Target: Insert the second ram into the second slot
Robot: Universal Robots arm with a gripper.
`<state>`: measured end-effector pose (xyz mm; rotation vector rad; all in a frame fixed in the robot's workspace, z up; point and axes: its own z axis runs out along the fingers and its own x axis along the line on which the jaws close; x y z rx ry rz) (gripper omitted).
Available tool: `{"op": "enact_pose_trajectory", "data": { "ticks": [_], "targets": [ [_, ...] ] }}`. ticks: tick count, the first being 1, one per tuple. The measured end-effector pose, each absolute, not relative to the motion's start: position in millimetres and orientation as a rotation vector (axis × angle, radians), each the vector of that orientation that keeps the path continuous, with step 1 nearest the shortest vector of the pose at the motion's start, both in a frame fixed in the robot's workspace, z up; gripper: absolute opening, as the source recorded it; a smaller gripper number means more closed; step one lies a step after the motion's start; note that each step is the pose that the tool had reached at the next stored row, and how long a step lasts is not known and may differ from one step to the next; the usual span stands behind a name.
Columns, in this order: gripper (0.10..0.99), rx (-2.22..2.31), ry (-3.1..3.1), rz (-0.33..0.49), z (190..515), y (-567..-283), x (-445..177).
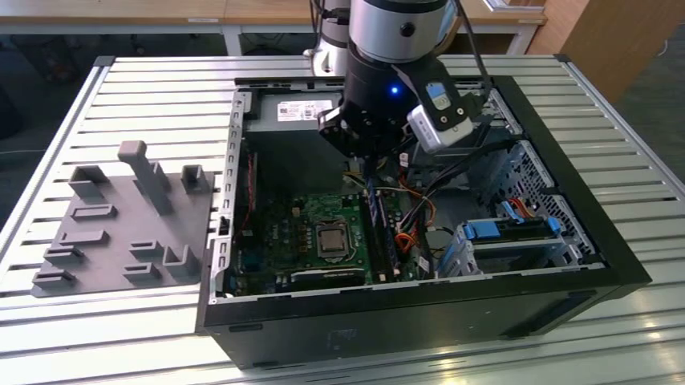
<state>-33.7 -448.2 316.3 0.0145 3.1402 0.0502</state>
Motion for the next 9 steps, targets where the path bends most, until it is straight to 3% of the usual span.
{"op": "enact_pose_trajectory", "data": {
  "ticks": [9],
  "targets": [
    [0.118, 0.014, 3.140, 0.050, 313.5, -448.2, -33.7]
  ]
}}
